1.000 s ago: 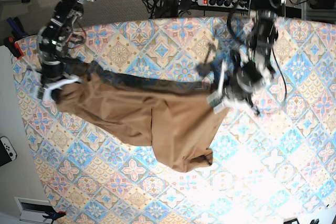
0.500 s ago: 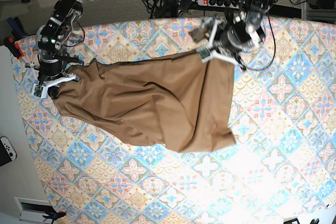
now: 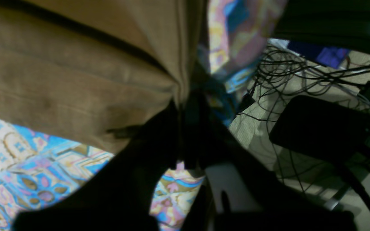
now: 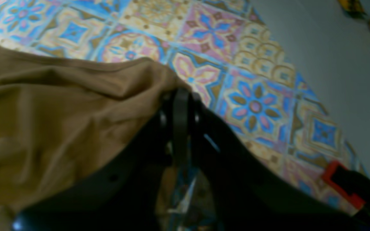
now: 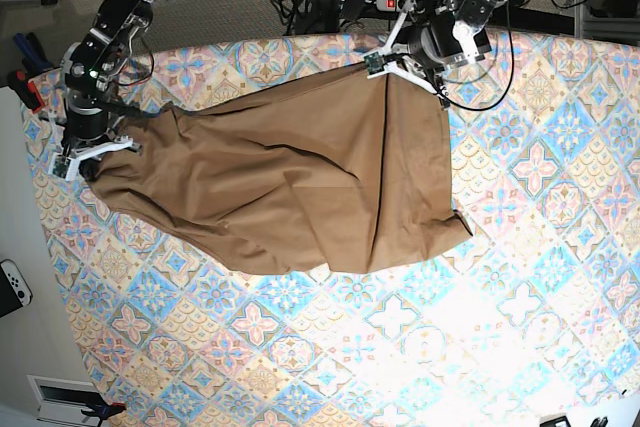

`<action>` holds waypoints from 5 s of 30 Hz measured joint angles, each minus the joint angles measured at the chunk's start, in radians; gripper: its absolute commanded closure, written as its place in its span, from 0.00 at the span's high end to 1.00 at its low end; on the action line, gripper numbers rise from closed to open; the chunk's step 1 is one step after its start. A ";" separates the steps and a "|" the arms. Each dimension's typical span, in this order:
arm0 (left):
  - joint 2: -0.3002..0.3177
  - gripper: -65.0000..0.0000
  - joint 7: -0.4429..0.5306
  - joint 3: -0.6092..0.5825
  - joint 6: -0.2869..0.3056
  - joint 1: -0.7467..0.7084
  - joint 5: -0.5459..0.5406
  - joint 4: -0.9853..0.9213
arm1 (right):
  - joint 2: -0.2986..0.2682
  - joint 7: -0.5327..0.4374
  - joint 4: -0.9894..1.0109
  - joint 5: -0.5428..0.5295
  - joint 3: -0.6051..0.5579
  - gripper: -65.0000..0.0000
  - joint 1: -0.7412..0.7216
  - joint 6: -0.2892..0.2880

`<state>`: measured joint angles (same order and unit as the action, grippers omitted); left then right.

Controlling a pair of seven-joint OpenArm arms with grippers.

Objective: Layout the t-shirt on the table in an organized manner, then fold the t-shirt properly
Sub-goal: 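Lift and drag the shirt with the left gripper to spread it flat, then release the shirt with both grippers, then grasp the shirt edge with the right gripper and pull it outward, then lower the shirt edge with the right gripper to flatten it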

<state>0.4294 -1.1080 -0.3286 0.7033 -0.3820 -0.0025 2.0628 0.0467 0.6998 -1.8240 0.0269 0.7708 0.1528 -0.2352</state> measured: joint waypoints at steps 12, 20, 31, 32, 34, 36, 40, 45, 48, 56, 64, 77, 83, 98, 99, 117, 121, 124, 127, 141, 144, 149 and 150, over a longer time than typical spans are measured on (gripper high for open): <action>0.000 0.56 0.005 -0.003 0.000 0.003 -0.012 0.018 | 0.000 0.141 -0.007 0.002 -0.005 0.25 0.011 -0.001; -0.069 0.48 0.006 0.060 -0.002 0.083 -0.234 0.024 | -0.001 0.134 -0.076 0.001 -0.005 0.33 0.010 -0.001; -0.237 0.48 -0.015 0.384 -0.003 0.162 -0.412 0.019 | -0.085 0.142 -0.079 0.003 -0.121 0.33 0.011 -0.166; -0.254 0.48 -0.015 0.420 -0.003 0.174 -0.413 0.019 | -0.097 0.140 -0.079 0.003 -0.153 0.33 0.005 -0.169; -0.275 0.48 -0.014 0.484 -0.003 0.198 -0.412 0.013 | -0.104 0.141 -0.078 0.002 -0.209 0.33 0.000 -0.173; -0.277 0.48 -0.015 0.523 -0.004 0.217 -0.375 0.010 | -0.144 0.142 -0.072 -0.007 -0.256 0.33 0.003 -0.184; -0.279 0.48 -0.014 0.525 -0.006 0.248 -0.312 -0.003 | -0.212 0.165 -0.051 0.024 -0.335 0.33 -0.101 -0.160; -0.289 0.48 -0.013 0.507 -0.006 0.253 -0.217 -0.036 | -0.246 0.114 0.085 -0.020 -0.458 0.33 -0.237 -0.184; -0.295 0.48 -0.010 0.451 -0.007 0.238 -0.124 -0.048 | -0.271 0.176 0.198 0.019 -0.499 0.33 -0.235 -0.174; -0.296 0.48 -0.003 0.390 -0.001 0.156 -0.045 -0.116 | -0.269 0.027 0.381 -0.016 -0.645 0.33 -0.390 -0.177; -0.299 0.48 -0.003 0.397 0.000 0.131 -0.045 -0.113 | -0.272 -0.108 0.636 0.002 -0.720 0.33 -0.422 -0.177; -0.299 0.48 -0.005 0.395 -0.003 0.119 -0.045 -0.096 | -0.277 -0.207 0.829 -0.001 -0.729 0.33 -0.520 -0.173; -0.299 0.48 -0.006 0.395 -0.002 0.092 -0.046 -0.071 | -0.294 -0.291 0.943 -0.010 -0.734 0.33 -0.533 -0.183; -0.299 0.48 -0.007 0.397 -0.003 0.097 -0.042 -0.071 | -0.311 -0.420 0.992 0.035 -1.079 0.30 -0.583 -0.119; -0.299 0.48 -0.007 0.397 -0.003 0.097 -0.042 -0.071 | -0.310 -0.427 0.988 0.074 -1.089 0.26 -0.584 -0.120; -0.299 0.48 -0.007 0.396 -0.003 0.097 -0.042 -0.071 | -0.212 -0.404 1.004 0.504 -0.516 0.00 -0.579 -0.192; -0.299 0.48 -0.008 0.396 -0.003 0.089 -0.042 -0.071 | -0.214 -0.318 1.014 0.556 -0.487 0.00 -0.631 -0.183; -0.299 0.48 -0.008 0.394 -0.003 0.085 -0.042 -0.071 | -0.219 -0.319 1.012 0.552 -0.483 0.00 -0.626 -0.176; -0.299 0.48 -0.007 0.392 -0.003 0.085 -0.042 -0.071 | -0.219 -0.322 1.012 0.551 -0.484 0.03 -0.624 -0.173; -0.299 0.48 -0.007 0.392 -0.003 0.077 -0.042 -0.071 | -0.219 -0.331 1.007 0.550 -0.487 0.54 -0.627 -0.169; -0.299 0.48 -0.007 0.392 -0.003 0.077 -0.042 -0.071 | -0.219 -0.302 0.941 0.539 -0.474 0.54 -0.618 -0.299; -0.299 0.48 -0.007 0.390 -0.003 0.077 -0.041 -0.072 | -0.199 -0.321 0.858 0.418 -0.449 0.54 -0.635 -0.372; -0.299 0.48 -0.007 0.390 -0.003 0.077 -0.042 -0.072 | -0.196 -0.323 0.867 0.417 -0.449 0.54 -0.640 -0.371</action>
<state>0.1303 -1.1152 0.0616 0.7002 -0.3054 -0.0441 1.9911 -0.1490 0.3771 -0.9569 0.4442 0.3218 -0.4870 -0.6064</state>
